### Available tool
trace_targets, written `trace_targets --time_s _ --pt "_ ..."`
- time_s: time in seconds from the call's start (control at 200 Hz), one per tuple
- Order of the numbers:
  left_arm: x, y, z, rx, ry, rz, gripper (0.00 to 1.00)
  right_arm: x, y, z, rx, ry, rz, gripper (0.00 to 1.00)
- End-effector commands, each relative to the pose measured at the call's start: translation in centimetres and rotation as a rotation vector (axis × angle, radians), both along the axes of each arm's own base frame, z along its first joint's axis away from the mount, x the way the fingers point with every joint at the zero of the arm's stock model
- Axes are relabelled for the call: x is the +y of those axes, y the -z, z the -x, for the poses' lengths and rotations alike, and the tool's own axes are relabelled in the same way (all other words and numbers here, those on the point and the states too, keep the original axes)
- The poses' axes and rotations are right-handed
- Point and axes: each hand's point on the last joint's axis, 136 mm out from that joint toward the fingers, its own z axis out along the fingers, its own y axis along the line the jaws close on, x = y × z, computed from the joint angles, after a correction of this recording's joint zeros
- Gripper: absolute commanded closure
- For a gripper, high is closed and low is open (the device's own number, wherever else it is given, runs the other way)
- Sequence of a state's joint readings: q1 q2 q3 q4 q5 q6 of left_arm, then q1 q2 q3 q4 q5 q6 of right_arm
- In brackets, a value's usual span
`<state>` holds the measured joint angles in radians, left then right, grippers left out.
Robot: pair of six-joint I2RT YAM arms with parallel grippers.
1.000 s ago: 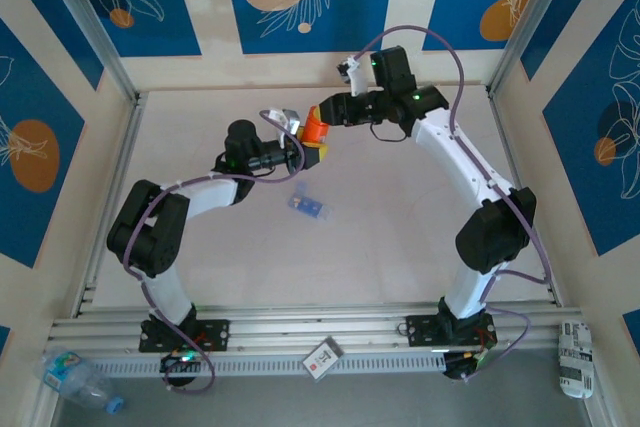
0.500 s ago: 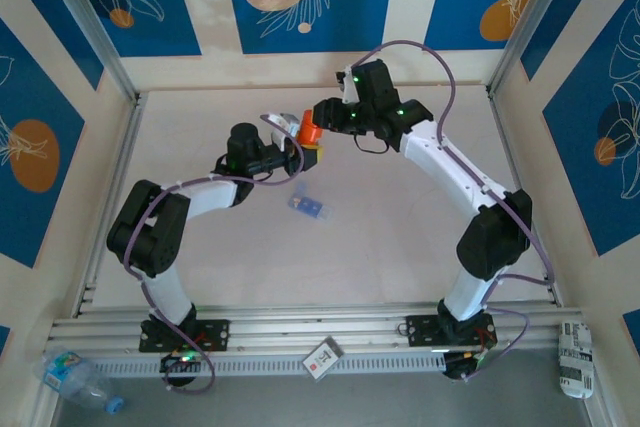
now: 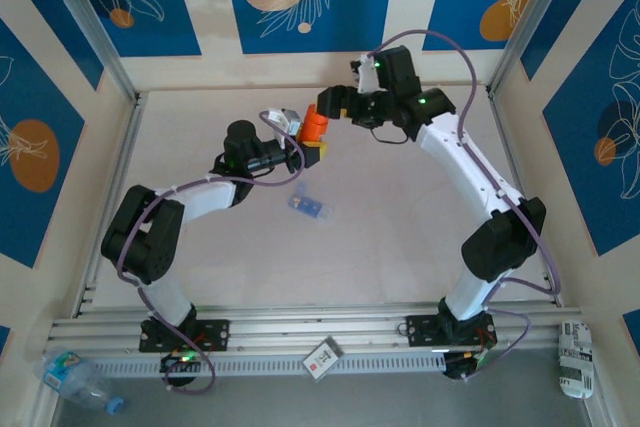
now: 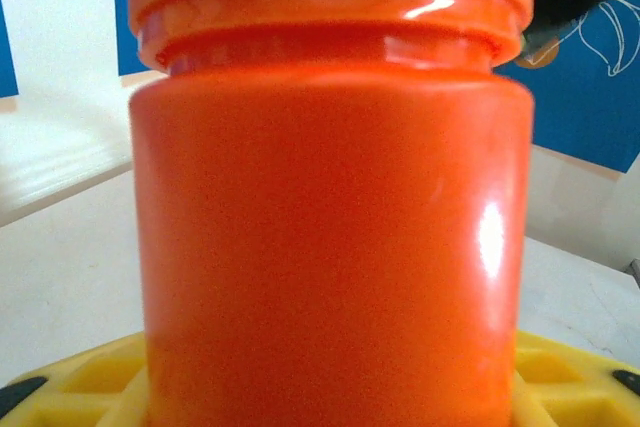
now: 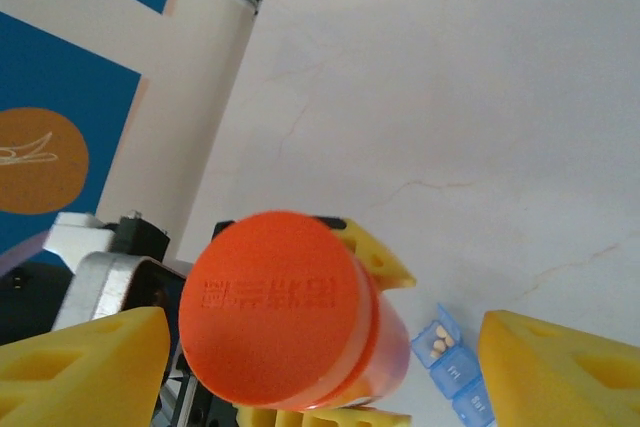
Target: Sort the pills into containers
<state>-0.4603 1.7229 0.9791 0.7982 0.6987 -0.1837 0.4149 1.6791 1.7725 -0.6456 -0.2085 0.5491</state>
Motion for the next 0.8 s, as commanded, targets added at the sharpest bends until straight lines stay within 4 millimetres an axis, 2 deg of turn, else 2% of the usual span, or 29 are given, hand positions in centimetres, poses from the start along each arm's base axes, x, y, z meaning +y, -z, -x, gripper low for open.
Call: trace_targets --time_s 0.0,0.175,0.315,0.45,0.585,0.795 --pt "-0.5 -3.9 1.2 -0.105 0.066 0.037 1.00 -1.5 -3.5 0.8 -0.072 -0.059 -0.045 0.18" --pt "-0.9 -4.7 1.8 -0.111 0.120 0.052 1.00 -2.7 -5.1 0.5 -0.155 -0.170 -0.060 0.17" --pt "-1.2 -5.9 2.2 -0.121 0.161 0.068 1.00 -2.2 -6.9 1.6 -0.225 -0.326 -0.085 0.16" --pt "-1.4 -6.3 2.3 -0.111 0.179 0.084 1.00 -1.5 -8.2 2.2 -0.241 -0.421 -0.100 0.14" --pt "-1.5 -6.1 2.7 -0.093 0.205 0.081 1.00 -0.8 -7.8 2.2 -0.245 -0.445 -0.047 0.13" --pt "-1.8 -5.9 3.0 -0.073 0.245 0.072 1.00 -0.9 -6.5 2.3 -0.240 -0.443 0.023 0.13"
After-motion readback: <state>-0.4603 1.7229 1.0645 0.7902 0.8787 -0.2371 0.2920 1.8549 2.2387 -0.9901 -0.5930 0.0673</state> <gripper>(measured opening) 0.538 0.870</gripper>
